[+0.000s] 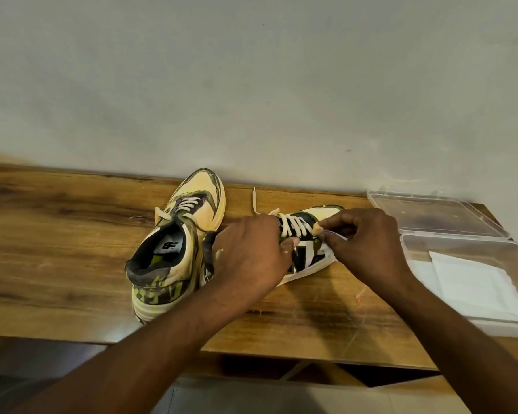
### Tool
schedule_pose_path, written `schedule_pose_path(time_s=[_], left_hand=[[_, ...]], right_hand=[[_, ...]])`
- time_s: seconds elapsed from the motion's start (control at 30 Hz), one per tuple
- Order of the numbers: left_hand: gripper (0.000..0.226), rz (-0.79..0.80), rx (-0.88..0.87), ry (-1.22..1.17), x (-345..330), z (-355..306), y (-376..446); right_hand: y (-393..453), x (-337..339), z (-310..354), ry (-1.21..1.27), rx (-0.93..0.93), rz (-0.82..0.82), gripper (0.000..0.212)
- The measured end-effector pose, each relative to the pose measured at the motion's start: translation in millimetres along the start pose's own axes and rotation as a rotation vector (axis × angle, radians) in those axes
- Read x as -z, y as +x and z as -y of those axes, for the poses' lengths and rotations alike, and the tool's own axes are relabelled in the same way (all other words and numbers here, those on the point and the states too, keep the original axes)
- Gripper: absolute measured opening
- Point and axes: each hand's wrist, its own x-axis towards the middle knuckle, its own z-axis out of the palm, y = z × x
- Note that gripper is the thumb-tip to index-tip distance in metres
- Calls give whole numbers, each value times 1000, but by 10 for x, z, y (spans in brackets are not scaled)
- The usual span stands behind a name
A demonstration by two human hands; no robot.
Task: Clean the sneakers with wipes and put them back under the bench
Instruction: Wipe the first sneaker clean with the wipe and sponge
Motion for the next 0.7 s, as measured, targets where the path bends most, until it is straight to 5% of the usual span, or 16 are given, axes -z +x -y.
schedule_pose_path(time_s=[0.27, 0.47, 0.7], left_hand=[[28, 130, 36, -155, -28, 105, 151], [30, 134, 30, -144, -78, 141, 177], [32, 143, 16, -115, -103, 167, 196]], right_hand=[[-202, -179, 46, -97, 189, -24, 19], [-35, -91, -127, -35, 44, -135, 16], [-256, -306, 38, -163, 215, 39, 22]])
